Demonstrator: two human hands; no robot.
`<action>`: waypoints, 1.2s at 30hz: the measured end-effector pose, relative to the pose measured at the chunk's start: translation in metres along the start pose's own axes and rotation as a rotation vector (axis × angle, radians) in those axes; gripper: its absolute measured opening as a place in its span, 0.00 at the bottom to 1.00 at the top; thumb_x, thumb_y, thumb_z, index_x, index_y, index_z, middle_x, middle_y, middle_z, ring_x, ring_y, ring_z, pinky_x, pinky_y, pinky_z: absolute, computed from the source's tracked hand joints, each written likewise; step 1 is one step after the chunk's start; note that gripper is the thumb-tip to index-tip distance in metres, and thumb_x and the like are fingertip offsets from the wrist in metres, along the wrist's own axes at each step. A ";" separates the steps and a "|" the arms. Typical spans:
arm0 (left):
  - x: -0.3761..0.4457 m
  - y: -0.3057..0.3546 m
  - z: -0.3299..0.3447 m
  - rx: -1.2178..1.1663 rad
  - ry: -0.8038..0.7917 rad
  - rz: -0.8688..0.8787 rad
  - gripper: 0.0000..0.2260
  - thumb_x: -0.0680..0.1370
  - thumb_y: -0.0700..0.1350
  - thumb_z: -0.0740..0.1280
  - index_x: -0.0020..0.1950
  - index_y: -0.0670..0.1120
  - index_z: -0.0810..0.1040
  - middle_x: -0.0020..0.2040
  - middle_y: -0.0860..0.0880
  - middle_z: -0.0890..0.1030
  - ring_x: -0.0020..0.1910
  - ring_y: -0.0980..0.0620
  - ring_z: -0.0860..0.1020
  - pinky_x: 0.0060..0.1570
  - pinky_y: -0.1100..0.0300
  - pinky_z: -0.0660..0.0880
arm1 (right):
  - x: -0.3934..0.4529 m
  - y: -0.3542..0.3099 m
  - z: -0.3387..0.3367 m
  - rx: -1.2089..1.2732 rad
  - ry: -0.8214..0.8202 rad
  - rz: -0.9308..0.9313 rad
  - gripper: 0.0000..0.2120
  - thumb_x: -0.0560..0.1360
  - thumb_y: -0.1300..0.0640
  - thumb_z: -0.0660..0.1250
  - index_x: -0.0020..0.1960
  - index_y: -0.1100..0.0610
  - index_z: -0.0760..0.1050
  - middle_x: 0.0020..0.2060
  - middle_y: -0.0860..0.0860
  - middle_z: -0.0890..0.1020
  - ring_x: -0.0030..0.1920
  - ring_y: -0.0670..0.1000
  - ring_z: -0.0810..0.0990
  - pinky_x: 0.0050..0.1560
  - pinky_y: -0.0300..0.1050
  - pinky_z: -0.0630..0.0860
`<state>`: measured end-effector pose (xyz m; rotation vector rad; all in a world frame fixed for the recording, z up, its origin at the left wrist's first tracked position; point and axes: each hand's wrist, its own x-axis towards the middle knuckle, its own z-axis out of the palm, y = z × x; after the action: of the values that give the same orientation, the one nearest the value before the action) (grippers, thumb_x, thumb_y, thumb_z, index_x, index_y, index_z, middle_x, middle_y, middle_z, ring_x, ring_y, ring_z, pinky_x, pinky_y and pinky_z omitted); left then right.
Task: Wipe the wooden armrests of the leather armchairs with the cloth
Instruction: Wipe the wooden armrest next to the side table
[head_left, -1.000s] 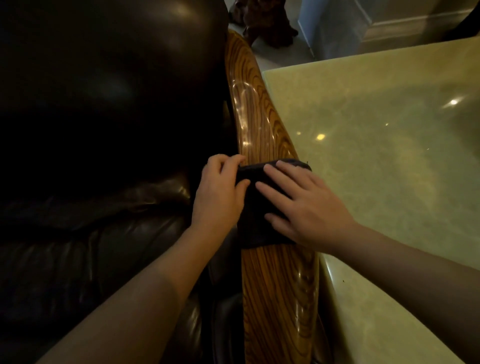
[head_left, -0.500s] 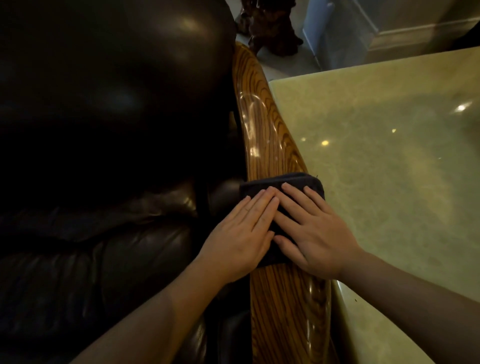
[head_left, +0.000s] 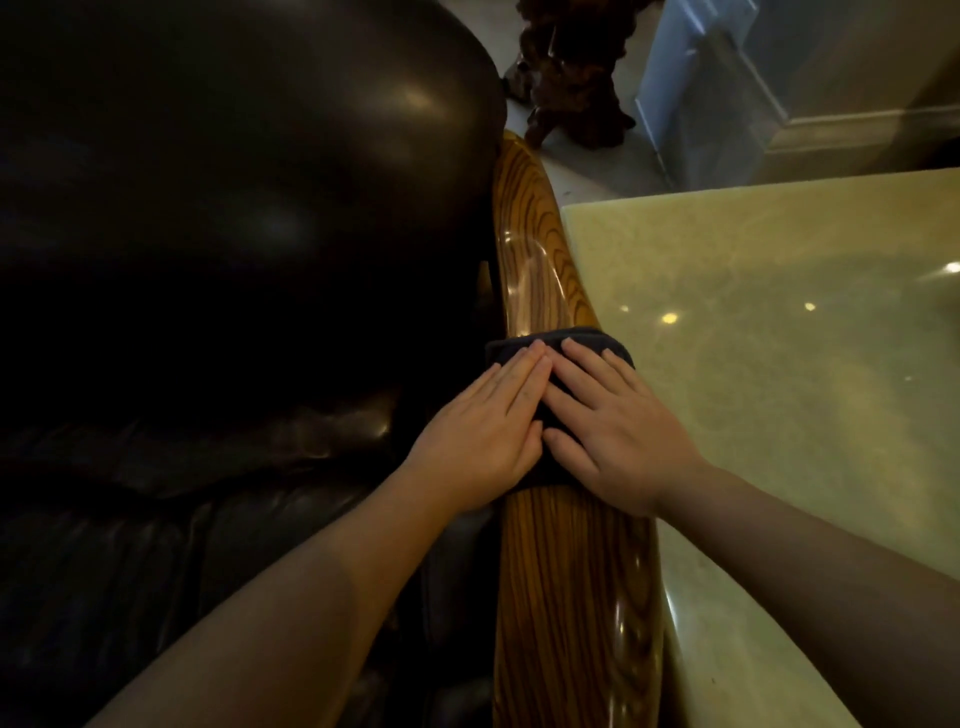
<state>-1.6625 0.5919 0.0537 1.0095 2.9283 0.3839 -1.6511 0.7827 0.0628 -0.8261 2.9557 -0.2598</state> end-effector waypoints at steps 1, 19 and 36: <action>0.009 -0.005 -0.003 -0.008 -0.010 -0.012 0.27 0.80 0.53 0.44 0.76 0.43 0.45 0.78 0.44 0.47 0.75 0.54 0.44 0.73 0.57 0.45 | 0.009 0.003 -0.003 0.012 -0.002 0.010 0.29 0.80 0.42 0.46 0.79 0.51 0.51 0.79 0.51 0.54 0.78 0.50 0.44 0.77 0.51 0.42; 0.121 -0.080 -0.022 0.019 -0.064 -0.052 0.28 0.81 0.49 0.51 0.77 0.39 0.44 0.78 0.40 0.45 0.77 0.48 0.45 0.74 0.54 0.46 | 0.131 0.070 -0.015 0.119 -0.078 0.012 0.30 0.82 0.46 0.47 0.80 0.53 0.41 0.79 0.54 0.43 0.78 0.52 0.39 0.77 0.54 0.45; 0.100 -0.064 -0.017 0.007 -0.063 -0.093 0.27 0.82 0.48 0.48 0.77 0.41 0.44 0.78 0.43 0.46 0.77 0.49 0.44 0.74 0.53 0.46 | 0.114 0.054 -0.013 0.177 -0.088 0.082 0.30 0.81 0.46 0.48 0.80 0.49 0.43 0.80 0.51 0.45 0.78 0.52 0.39 0.77 0.58 0.45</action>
<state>-1.7819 0.6002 0.0608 0.8658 2.9083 0.3329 -1.7774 0.7706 0.0647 -0.6755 2.8255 -0.4595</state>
